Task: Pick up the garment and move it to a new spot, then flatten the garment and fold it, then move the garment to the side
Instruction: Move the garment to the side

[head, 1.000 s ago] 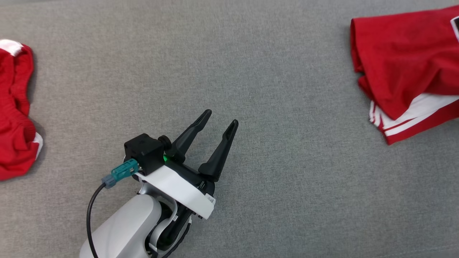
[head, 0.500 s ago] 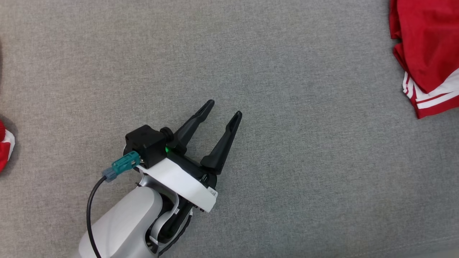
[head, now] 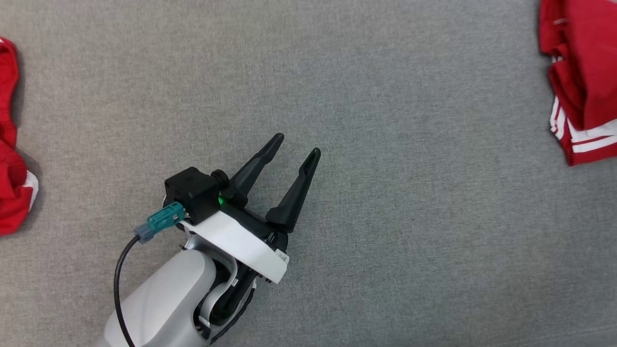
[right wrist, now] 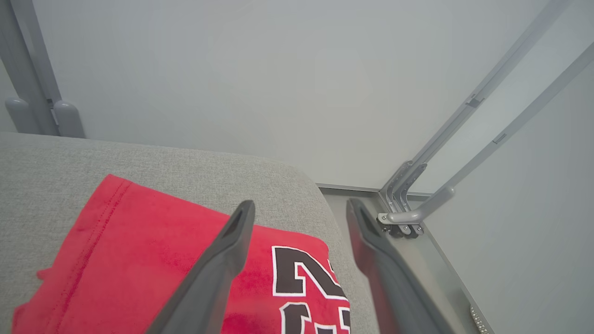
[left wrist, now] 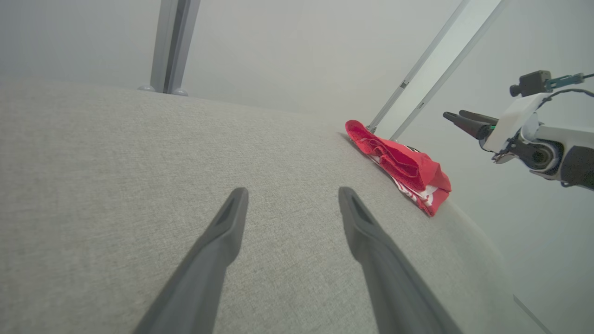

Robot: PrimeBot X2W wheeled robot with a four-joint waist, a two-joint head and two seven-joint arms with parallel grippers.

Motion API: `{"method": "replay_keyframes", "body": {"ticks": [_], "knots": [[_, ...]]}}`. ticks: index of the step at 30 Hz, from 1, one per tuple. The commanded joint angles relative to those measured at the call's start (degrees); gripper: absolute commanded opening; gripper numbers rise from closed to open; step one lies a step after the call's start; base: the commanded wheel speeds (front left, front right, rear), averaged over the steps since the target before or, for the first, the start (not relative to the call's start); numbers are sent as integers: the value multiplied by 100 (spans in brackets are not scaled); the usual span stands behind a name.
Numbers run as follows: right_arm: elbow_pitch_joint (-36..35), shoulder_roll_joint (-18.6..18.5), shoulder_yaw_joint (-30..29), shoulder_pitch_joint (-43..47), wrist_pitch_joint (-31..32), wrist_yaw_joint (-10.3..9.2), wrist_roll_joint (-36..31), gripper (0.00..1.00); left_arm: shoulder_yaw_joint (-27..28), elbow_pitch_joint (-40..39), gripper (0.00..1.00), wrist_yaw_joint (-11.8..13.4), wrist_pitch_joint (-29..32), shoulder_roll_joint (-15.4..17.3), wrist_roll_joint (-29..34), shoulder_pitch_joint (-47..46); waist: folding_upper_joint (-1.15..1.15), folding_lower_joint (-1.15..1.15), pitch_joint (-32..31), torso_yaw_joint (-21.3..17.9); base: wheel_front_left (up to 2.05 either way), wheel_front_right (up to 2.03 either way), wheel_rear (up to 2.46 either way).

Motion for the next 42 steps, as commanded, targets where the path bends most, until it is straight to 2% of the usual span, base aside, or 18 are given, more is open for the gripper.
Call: {"method": "replay_keyframes", "body": {"ticks": [1,7,12,17,24,29,34,42], "knots": [[-87,12,-131,138,-25,0,-189,100,21,30,100,-36,-40,1,-56,80,0,0,-184,-37,0,0,0],[-644,175,-461,540,-25,0,-608,100,72,160,100,-77,-135,0,-144,256,0,0,-726,-113,0,0,0],[-1299,267,-414,1030,-25,0,-627,100,214,236,100,-36,-225,58,-209,502,0,0,-1272,-122,0,0,0],[-1904,199,-333,1497,-25,0,-454,100,380,227,100,28,-283,110,-263,742,0,0,-1678,-28,0,0,0],[-3208,88,-540,2770,-13,0,70,100,837,146,100,208,-345,174,-257,1280,0,0,-2274,360,0,0,0],[-3891,239,-884,3576,-13,0,114,100,1134,115,100,343,-355,152,-94,1555,0,0,-2489,603,0,0,0],[-4473,488,-1272,4356,-13,0,68,100,1485,98,100,287,-355,68,89,1818,0,0,-2622,830,0,0,0],[-5213,1034,-1852,5354,-13,0,-178,100,2121,136,100,383,-357,-87,611,2106,0,0,-2681,1012,0,0,0]]}}
